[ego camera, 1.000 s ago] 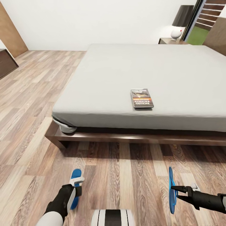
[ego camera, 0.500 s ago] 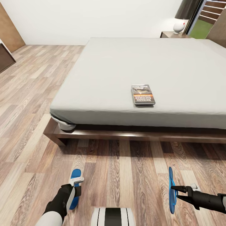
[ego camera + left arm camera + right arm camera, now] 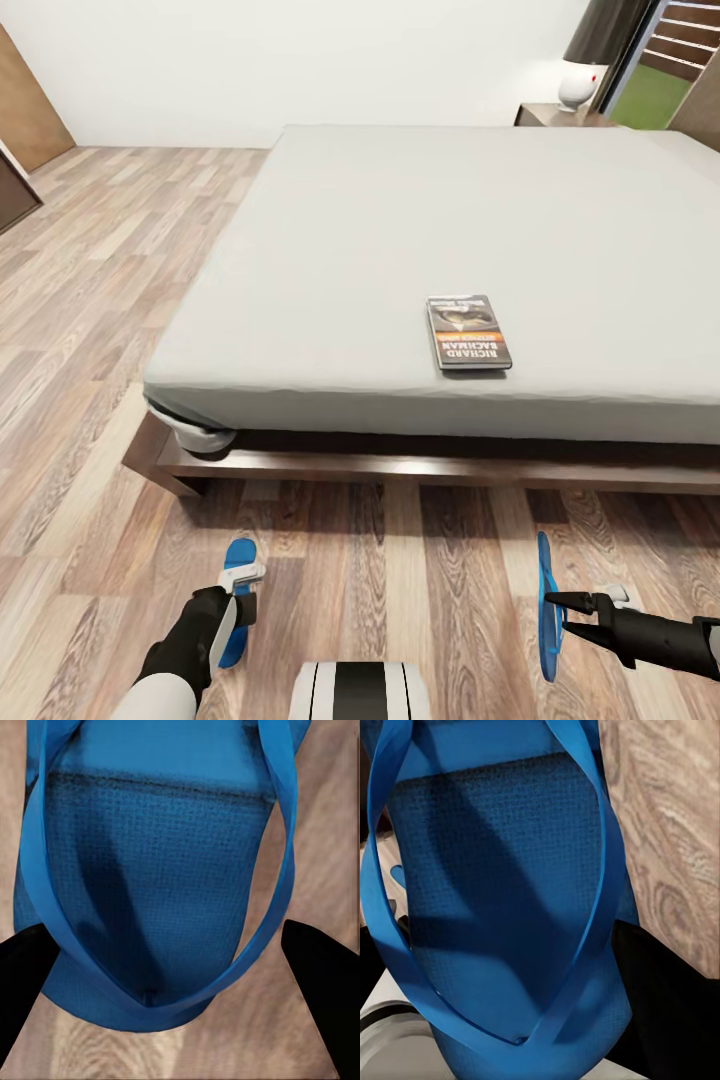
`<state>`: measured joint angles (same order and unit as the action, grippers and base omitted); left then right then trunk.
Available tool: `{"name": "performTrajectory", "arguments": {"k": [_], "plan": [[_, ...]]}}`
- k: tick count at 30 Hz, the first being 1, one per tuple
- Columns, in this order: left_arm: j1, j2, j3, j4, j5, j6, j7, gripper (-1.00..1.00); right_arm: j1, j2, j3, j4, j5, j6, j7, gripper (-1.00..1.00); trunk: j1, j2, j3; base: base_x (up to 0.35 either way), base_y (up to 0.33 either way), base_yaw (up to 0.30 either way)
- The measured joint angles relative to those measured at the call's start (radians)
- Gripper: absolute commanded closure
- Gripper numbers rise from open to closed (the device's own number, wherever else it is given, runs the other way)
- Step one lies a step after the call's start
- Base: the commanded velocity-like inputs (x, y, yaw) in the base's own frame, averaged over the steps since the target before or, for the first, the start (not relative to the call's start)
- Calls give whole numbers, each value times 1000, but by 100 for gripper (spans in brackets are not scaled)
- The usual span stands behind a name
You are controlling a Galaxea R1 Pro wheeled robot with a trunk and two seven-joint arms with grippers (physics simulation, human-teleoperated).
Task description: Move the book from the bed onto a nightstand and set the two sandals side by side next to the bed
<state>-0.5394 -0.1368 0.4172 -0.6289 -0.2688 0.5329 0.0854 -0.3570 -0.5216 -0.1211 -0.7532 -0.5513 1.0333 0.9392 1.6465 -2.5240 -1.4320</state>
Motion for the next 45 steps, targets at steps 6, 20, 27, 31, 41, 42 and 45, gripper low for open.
{"name": "performTrajectory", "arguments": {"k": [6, 20, 27, 31, 41, 42, 45], "plan": [[0, 0, 0, 0, -1, 0, 1, 100, 0, 0, -1, 0, 0, -1, 0, 100, 0, 0, 0, 32, 8, 0], [0, 0, 0, 0, -2, 0, 2, 100, 0, 0, -2, 4, 1, 0, 0, 100, 4, -2, -27, 0, 0, 0], [0, 0, 0, 0, -2, 0, 2, 100, 0, 0, -2, 4, 1, 0, 0, 100, 7, -3, -54, 0, 0, 0], [0, 0, 0, 0, -2, 0, 2, 100, 0, 0, -2, 4, 1, 0, 0, 100, 9, -4, -70, 0, 0, 0], [0, 0, 0, 0, -2, 0, 2, 100, 0, 0, -2, 4, 1, 0, 0, 100, 13, -7, -108, 0, 0, 0], [0, 0, 0, 0, -2, 0, 2, 100, 0, 0, -2, 4, 1, 0, 0, 100, 14, -7, -112, 0, 0, 0], [0, 0, 0, 0, -2, 0, 2, 100, 0, 0, -2, 4, 0, 0, 0, 100, 14, -7, -116, 0, 0, 0]]}}
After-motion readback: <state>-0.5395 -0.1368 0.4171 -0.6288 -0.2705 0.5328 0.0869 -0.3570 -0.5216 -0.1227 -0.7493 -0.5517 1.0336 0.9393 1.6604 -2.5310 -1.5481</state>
